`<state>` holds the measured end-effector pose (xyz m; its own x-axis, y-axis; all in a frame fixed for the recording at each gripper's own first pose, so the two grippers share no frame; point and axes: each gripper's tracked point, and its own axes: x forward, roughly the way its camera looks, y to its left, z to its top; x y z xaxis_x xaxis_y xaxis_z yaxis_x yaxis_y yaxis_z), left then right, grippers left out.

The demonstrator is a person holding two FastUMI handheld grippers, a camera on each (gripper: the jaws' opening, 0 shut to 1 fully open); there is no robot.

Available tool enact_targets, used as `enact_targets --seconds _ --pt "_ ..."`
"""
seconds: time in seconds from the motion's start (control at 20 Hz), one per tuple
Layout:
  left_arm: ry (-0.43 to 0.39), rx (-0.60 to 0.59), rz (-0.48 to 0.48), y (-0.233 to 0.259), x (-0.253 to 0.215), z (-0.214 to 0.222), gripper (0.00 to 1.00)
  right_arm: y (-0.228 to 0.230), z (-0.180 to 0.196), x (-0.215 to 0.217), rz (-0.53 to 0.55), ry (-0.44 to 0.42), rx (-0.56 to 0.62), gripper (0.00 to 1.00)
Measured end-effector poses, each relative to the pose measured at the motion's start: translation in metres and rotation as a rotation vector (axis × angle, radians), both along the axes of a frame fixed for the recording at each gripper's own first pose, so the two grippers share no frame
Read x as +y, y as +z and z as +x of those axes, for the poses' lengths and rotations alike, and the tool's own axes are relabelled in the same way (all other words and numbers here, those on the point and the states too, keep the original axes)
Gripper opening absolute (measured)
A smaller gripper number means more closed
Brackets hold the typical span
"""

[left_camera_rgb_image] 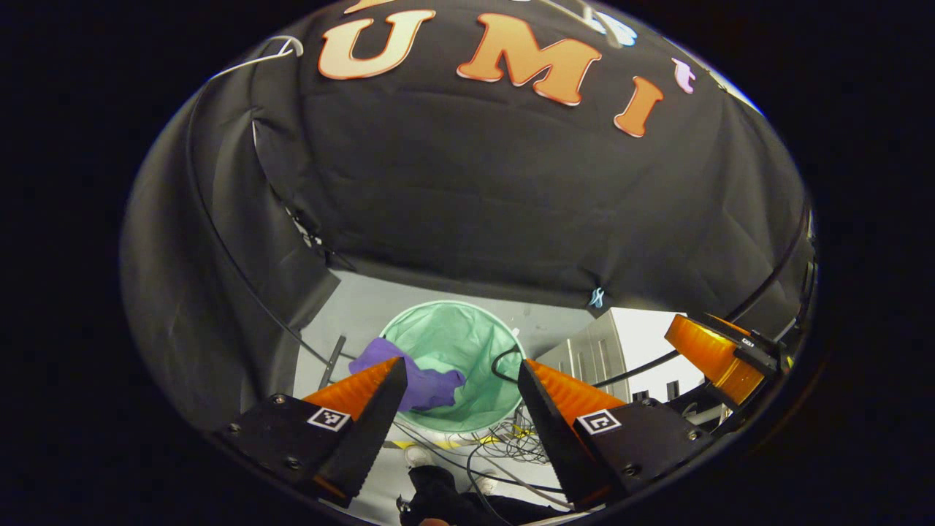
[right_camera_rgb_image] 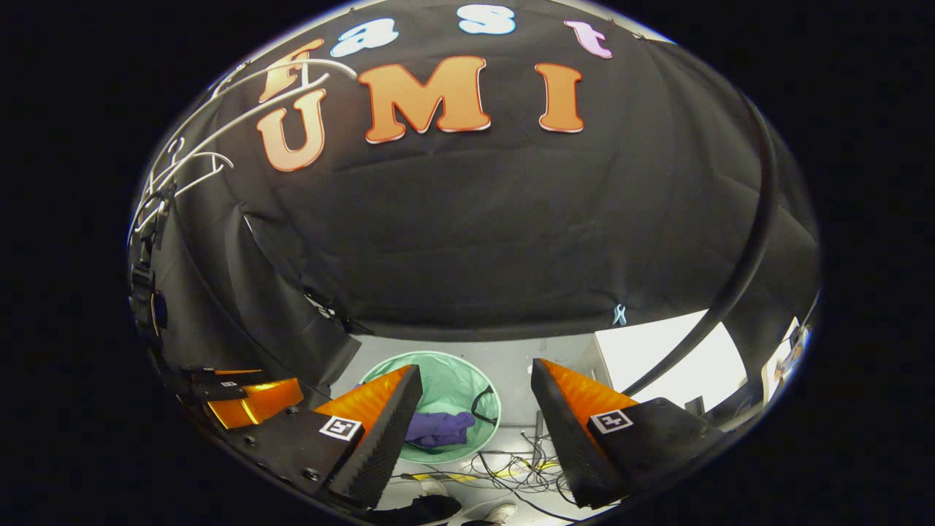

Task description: Grasp the clothes on the hanger with both hands and then place them into the laundry hamper below.

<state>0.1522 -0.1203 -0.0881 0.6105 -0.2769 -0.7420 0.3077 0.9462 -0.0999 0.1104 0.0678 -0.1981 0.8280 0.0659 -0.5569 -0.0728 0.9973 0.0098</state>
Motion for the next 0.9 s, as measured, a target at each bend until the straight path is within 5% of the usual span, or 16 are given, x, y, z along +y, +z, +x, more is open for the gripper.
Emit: enact_targets --seconds 0.9 --pt "0.024 -0.482 -0.166 0.213 -0.06 -0.091 0.97 0.195 -0.111 -0.078 0.045 0.103 -0.369 1.0"
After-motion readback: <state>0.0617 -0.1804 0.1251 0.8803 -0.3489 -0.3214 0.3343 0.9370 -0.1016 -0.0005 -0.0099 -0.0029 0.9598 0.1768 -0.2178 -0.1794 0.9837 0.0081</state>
